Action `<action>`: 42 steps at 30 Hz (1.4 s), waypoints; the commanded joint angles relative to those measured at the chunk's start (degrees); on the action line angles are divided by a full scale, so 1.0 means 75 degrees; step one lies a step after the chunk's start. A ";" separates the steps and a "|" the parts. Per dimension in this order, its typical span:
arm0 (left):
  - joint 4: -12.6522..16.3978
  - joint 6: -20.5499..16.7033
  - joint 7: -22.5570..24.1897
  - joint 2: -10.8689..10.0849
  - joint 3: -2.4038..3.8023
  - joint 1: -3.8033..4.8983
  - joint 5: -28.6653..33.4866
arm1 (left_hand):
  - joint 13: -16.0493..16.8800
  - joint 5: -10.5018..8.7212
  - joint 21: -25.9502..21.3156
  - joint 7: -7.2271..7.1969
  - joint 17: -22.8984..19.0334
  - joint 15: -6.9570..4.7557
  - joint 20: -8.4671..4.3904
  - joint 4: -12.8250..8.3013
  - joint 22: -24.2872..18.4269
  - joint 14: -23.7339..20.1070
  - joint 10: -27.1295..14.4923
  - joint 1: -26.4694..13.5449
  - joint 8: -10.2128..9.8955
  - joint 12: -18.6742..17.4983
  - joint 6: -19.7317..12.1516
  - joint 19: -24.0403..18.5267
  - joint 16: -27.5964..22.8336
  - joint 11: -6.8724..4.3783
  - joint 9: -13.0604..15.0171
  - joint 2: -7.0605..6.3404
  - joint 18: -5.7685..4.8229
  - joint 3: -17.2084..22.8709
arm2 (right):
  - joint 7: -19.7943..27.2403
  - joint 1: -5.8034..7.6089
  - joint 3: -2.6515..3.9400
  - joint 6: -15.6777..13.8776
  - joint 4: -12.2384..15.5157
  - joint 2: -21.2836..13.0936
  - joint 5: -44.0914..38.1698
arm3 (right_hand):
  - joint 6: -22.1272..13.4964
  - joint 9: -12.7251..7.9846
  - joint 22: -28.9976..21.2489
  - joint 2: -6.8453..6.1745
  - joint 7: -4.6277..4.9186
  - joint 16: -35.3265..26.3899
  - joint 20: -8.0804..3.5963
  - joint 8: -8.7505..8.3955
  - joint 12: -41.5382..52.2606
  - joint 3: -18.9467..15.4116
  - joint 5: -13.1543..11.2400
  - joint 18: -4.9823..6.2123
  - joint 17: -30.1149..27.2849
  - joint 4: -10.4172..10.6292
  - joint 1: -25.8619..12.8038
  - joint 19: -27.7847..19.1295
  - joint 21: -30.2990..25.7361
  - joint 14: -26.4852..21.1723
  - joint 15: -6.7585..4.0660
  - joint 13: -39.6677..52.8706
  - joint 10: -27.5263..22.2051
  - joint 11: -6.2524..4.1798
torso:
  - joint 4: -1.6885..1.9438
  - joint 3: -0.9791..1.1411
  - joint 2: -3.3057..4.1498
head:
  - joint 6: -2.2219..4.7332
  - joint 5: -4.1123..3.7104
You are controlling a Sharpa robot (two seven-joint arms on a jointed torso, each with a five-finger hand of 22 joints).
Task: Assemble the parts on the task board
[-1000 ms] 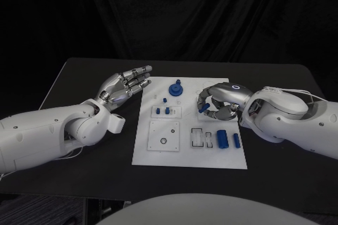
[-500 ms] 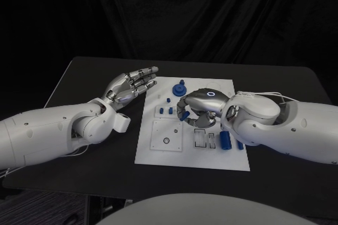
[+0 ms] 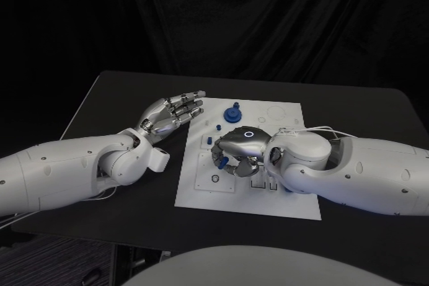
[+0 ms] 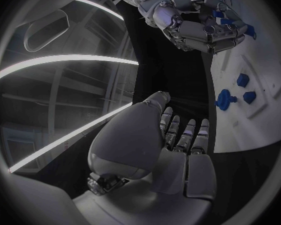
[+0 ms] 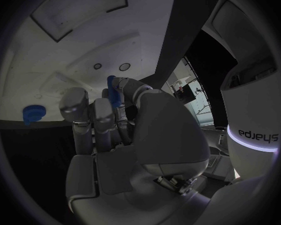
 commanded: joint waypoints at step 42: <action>-0.0120 0.0273 0.1175 0.0112 0.0008 -0.0077 0.0275 | 0.0014 0.0087 0.0080 0.0174 0.0040 0.0146 0.0005 -0.0081 0.0117 0.0269 0.0013 -0.0033 0.0035 0.0148 0.0226 0.0241 0.0295 0.0153 0.0011 0.0088 -0.0308 0.0233 | -0.0228 -0.0395 0.0006 0.0675 -0.0092 0.0395 -0.0172 | -0.0533 -0.0573 -0.0057 -0.0107 0.0095 -0.0619 0.0357 -0.1408 0.0119 -0.0812 -0.0539 0.0182 -0.1244 0.0063 -0.0181 -0.0870 -0.1657 -0.1018 0.0366 0.0277 -0.1630 0.0154 | -0.0026 0.0009 0.0004 | 0.0001 0.0307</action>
